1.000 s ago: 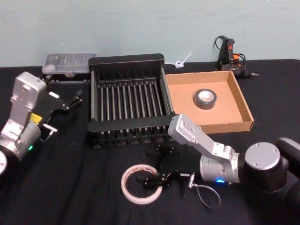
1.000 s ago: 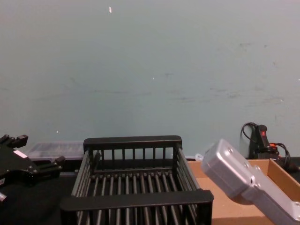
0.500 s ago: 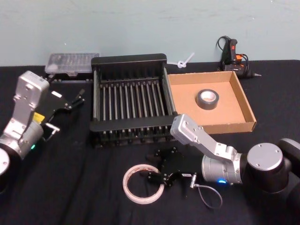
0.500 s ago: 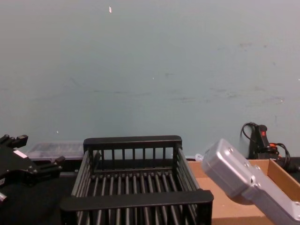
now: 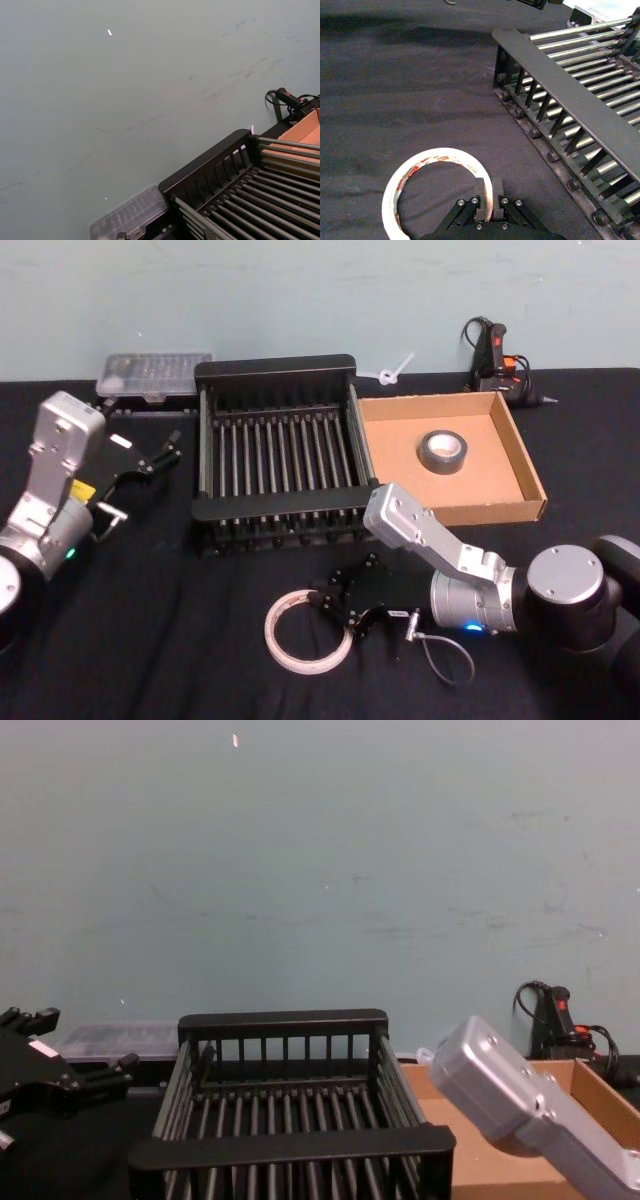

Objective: Pick up the white tape and place it into the black box , Pick up the silver tape and place it into the brown box.

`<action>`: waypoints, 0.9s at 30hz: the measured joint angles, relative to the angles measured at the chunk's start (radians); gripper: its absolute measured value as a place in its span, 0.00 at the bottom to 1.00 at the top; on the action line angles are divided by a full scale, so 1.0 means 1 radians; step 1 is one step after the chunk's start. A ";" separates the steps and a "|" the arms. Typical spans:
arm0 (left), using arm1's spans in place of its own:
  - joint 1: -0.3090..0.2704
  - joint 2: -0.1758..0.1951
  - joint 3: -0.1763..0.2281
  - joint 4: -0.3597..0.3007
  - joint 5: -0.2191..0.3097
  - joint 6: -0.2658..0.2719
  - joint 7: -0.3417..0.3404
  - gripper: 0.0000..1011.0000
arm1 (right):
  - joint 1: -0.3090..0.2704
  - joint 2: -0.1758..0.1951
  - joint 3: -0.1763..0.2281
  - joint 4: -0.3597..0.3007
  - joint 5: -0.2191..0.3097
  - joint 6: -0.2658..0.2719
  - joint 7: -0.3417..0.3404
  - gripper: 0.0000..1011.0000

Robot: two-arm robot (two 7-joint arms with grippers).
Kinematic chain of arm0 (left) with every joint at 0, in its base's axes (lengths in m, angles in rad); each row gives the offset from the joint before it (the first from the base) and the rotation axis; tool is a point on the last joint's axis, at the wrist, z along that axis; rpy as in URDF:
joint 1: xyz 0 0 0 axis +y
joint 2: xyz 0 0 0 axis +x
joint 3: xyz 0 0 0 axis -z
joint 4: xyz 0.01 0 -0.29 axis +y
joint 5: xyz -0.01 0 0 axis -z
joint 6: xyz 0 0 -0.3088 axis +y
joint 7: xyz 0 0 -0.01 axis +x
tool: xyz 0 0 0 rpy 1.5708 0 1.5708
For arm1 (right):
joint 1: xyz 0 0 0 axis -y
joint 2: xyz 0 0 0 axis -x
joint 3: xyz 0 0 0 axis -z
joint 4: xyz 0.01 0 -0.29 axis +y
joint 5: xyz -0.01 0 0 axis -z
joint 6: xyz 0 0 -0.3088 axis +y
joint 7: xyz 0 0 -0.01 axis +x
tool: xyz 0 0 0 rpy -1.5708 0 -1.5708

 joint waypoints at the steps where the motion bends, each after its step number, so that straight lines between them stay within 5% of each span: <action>1: 0.000 0.000 0.000 0.000 0.000 0.000 0.000 0.99 | 0.000 0.000 0.000 0.000 0.000 0.000 0.000 0.09; 12: 0.000 0.000 0.000 0.000 0.000 0.000 0.000 0.99 | -0.004 0.005 0.008 -0.007 0.015 -0.008 0.015 0.09; 27: 0.000 0.000 0.000 0.000 0.000 0.000 0.000 0.99 | -0.015 0.055 0.035 -0.098 0.074 -0.045 0.046 0.09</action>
